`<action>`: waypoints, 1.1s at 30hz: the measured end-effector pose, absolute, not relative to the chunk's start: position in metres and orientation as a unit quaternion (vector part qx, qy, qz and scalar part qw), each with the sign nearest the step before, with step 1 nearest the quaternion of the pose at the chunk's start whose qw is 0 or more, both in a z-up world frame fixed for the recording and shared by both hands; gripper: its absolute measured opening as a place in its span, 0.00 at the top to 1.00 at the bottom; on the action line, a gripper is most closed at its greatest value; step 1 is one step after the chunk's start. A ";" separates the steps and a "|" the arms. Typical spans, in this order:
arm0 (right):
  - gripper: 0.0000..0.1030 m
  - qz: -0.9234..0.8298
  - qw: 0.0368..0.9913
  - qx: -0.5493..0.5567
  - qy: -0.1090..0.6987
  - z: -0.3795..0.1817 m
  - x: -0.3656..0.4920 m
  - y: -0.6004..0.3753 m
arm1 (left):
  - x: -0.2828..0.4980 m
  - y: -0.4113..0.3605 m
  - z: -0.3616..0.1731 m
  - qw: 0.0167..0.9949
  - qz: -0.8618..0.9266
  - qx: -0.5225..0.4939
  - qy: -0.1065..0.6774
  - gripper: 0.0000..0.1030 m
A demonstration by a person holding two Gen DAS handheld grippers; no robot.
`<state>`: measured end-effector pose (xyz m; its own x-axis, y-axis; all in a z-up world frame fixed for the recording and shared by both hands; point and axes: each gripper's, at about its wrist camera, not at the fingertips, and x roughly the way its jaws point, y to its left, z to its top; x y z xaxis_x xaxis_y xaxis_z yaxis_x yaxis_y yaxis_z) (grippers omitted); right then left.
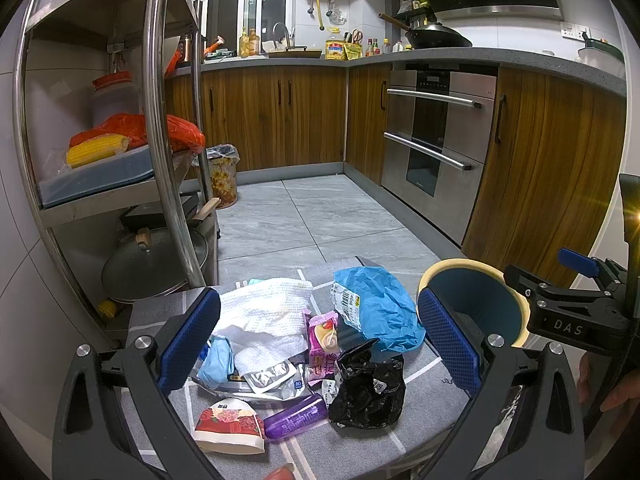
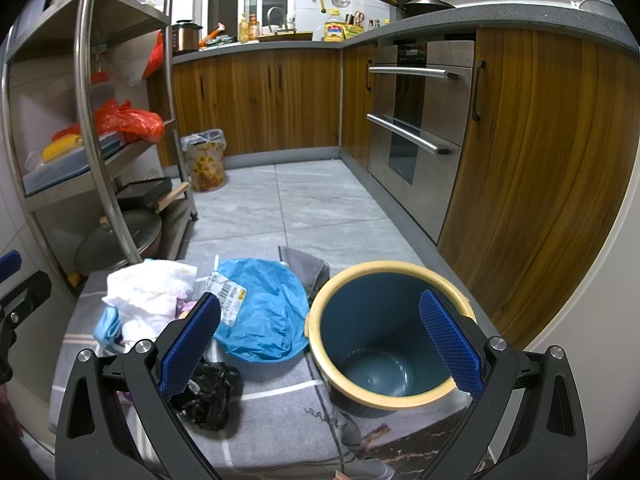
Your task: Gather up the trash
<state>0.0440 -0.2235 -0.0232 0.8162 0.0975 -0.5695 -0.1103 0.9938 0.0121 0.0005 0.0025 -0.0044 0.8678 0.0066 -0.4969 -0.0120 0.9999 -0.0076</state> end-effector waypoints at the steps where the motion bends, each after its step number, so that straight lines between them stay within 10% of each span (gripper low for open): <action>1: 0.04 0.054 0.953 -0.011 0.298 -0.023 0.044 -0.223 | 0.001 0.003 -0.005 0.966 0.005 -0.005 0.257 0.05; 33: 0.04 0.061 0.951 -0.009 0.302 -0.036 0.041 -0.225 | 0.000 0.004 -0.010 0.966 0.017 0.001 0.260 0.05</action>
<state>0.0412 -0.2252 -0.0356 0.8101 0.1116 -0.5756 -0.1222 0.9923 0.0204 0.0001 0.0040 -0.0098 0.8645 0.0331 -0.5015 -0.0324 0.9994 0.0102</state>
